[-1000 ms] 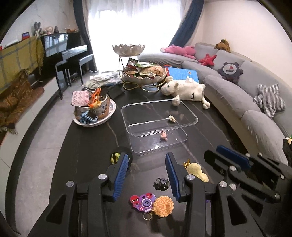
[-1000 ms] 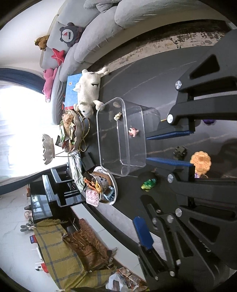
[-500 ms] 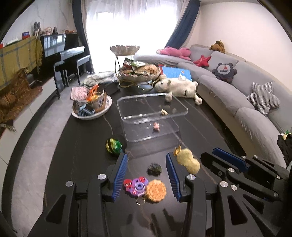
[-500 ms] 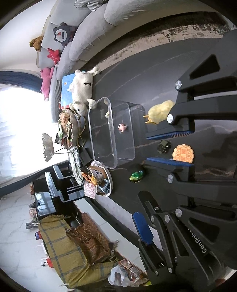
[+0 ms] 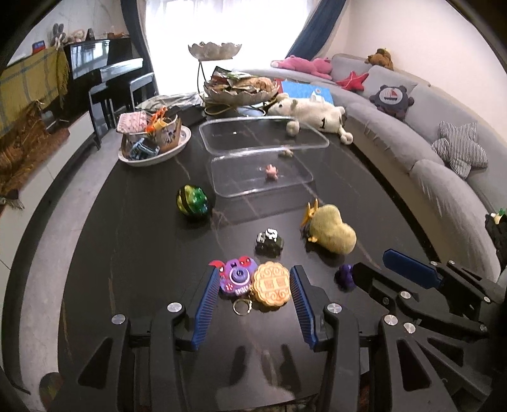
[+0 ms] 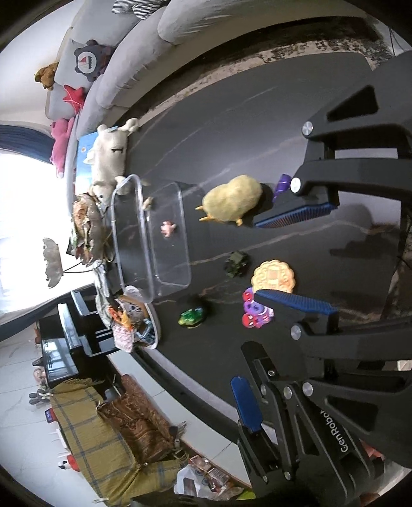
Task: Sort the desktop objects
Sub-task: 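Withdraw both open tools back toward the remaining toys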
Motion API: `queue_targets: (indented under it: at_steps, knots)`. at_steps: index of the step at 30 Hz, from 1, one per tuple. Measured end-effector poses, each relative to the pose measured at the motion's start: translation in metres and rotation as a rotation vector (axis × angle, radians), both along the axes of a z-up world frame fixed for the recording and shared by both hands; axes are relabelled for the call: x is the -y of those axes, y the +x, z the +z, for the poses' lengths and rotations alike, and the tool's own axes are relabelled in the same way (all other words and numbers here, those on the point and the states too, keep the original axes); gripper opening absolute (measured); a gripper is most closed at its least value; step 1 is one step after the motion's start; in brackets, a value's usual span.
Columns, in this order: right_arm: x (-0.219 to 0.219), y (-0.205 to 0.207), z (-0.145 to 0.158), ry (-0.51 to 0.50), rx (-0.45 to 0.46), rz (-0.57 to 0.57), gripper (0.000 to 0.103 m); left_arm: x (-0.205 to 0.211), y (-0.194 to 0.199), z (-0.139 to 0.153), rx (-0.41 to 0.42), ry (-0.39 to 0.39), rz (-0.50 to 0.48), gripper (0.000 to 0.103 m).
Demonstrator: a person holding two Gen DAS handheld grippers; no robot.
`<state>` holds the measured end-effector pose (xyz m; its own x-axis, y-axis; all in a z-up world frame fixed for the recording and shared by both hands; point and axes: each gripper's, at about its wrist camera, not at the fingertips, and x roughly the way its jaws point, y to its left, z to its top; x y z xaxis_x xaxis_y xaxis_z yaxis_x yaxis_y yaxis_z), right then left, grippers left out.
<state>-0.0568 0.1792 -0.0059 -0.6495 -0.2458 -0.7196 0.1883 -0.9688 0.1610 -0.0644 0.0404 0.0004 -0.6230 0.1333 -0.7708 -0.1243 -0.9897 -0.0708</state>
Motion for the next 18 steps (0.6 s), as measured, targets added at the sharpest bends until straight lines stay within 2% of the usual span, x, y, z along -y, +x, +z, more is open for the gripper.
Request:
queue_targets:
  at_steps: [4,11,18]
  knots:
    - [-0.008,0.002,-0.011,-0.004,0.019,-0.002,0.037,-0.008,0.003,-0.011,0.007,0.003,-0.007,0.042]
    - [-0.022,0.005,-0.03,0.003,0.055,-0.017,0.037,-0.023,-0.002,-0.031,0.076,0.0,-0.031,0.042]
    - [-0.034,0.0,-0.042,0.0,0.066,-0.03,0.038,-0.037,-0.005,-0.039,0.072,-0.036,-0.033,0.042]
